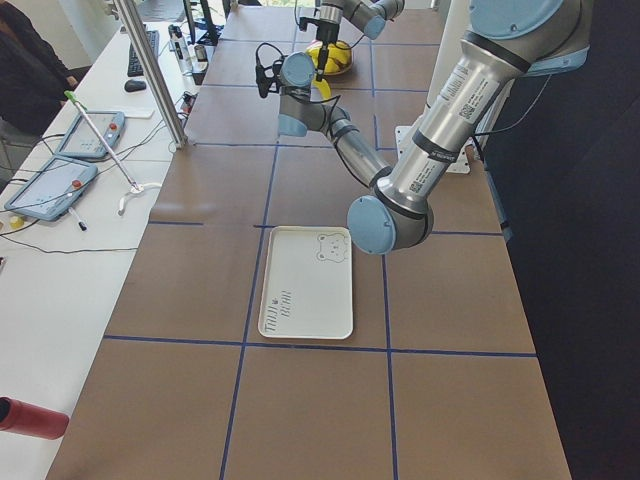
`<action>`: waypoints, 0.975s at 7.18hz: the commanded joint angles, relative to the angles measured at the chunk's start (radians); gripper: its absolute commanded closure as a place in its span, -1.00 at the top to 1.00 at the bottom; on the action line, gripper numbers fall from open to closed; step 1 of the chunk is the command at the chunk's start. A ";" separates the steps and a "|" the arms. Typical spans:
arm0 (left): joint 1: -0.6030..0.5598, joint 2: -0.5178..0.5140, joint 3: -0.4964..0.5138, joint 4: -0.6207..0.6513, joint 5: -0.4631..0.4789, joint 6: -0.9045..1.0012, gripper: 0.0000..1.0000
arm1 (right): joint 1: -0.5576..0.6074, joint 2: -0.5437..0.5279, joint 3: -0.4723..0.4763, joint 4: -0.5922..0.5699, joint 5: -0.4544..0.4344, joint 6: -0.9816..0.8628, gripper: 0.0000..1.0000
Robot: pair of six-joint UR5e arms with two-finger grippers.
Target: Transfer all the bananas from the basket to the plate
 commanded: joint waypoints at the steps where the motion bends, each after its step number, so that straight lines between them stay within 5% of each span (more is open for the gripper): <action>1: 0.026 -0.008 0.017 -0.001 0.003 0.085 0.97 | -0.027 -0.001 -0.002 0.069 -0.009 -0.003 -0.96; 6: 0.104 -0.020 0.027 0.001 0.057 0.086 0.79 | -0.040 0.000 -0.005 0.071 -0.011 -0.003 -0.95; 7: 0.104 -0.020 0.028 0.001 0.058 0.086 -0.34 | -0.040 0.000 -0.005 0.069 -0.011 -0.003 -0.95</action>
